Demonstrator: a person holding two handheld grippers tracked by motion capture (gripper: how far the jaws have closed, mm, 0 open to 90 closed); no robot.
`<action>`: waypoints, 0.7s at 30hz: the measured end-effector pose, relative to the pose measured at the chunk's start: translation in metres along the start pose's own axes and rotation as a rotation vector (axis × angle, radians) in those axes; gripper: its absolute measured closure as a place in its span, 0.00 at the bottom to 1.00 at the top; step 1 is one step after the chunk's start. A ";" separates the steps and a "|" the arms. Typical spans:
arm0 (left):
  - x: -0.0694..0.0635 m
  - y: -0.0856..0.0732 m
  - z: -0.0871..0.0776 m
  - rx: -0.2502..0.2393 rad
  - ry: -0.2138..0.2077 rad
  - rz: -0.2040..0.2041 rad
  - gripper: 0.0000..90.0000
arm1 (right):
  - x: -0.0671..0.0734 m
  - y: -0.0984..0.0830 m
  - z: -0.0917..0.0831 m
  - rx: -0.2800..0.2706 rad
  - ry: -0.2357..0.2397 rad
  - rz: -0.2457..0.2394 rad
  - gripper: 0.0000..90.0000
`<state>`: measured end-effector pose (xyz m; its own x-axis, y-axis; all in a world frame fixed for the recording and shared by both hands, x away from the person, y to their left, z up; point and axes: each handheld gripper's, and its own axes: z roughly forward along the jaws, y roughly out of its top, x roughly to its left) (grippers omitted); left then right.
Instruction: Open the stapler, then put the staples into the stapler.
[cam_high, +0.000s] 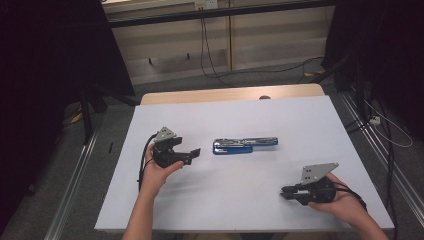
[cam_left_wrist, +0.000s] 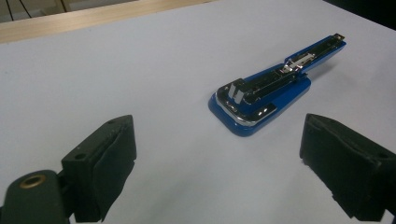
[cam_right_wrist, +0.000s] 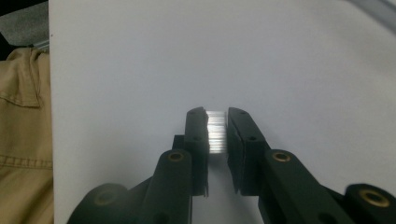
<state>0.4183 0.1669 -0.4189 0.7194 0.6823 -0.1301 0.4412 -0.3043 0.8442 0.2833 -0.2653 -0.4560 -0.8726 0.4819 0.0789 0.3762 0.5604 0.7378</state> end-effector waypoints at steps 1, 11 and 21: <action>0.000 0.000 -0.001 -0.001 -0.002 -0.001 0.12 | 0.000 0.002 0.000 -0.009 0.003 0.011 0.88; 0.003 0.000 -0.004 -0.009 0.009 -0.007 0.11 | -0.006 0.015 0.002 -0.049 0.001 0.021 0.88; 0.005 -0.001 -0.006 -0.010 0.012 -0.010 0.11 | -0.022 0.029 0.000 -0.063 -0.021 0.034 0.88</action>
<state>0.4182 0.1740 -0.4169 0.7081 0.6935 -0.1323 0.4433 -0.2908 0.8479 0.3137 -0.2596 -0.4366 -0.8527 0.5144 0.0906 0.3844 0.5006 0.7757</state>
